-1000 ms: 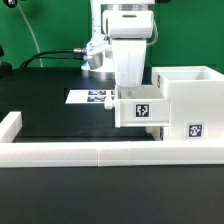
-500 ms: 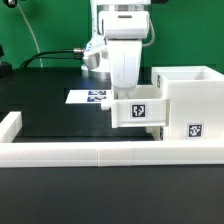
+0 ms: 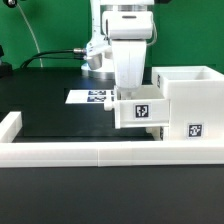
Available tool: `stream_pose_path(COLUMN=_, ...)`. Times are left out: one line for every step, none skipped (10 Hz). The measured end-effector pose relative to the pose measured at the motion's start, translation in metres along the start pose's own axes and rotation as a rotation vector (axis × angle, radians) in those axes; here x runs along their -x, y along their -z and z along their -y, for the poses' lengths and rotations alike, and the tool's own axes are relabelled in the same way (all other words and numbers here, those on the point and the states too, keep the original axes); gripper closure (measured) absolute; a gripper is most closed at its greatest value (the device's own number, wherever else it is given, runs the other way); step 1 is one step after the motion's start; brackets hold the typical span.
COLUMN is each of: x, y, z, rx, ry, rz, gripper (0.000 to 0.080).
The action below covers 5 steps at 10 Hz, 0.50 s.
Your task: Assemble drawer
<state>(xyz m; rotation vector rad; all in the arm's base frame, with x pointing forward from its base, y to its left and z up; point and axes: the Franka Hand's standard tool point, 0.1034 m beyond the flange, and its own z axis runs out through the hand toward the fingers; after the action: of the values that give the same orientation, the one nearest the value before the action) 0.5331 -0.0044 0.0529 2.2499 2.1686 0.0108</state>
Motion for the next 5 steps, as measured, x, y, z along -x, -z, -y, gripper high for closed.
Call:
stream_pose_path(x=0.0031, y=-0.0004, z=0.0002, rx=-0.001, ry=-0.008, rz=0.0, gripper=0.0755)
stream_pose_path(x=0.0026, y=-0.0004, z=0.0002, rx=-0.001, ry=-0.008, rz=-0.001, gripper=0.0755)
stream_pose_path(x=0.0026, y=-0.0004, z=0.0002, rx=-0.001, ry=-0.008, rz=-0.001, gripper=0.0755)
stream_pose_path(x=0.0025, y=-0.0005, z=0.0005, rx=-0.001, ry=-0.006, rz=0.0, gripper=0.0755)
stream_pose_path(x=0.0005, y=-0.0008, z=0.0011, rx=-0.002, ry=-0.001, rz=0.0, gripper=0.0755)
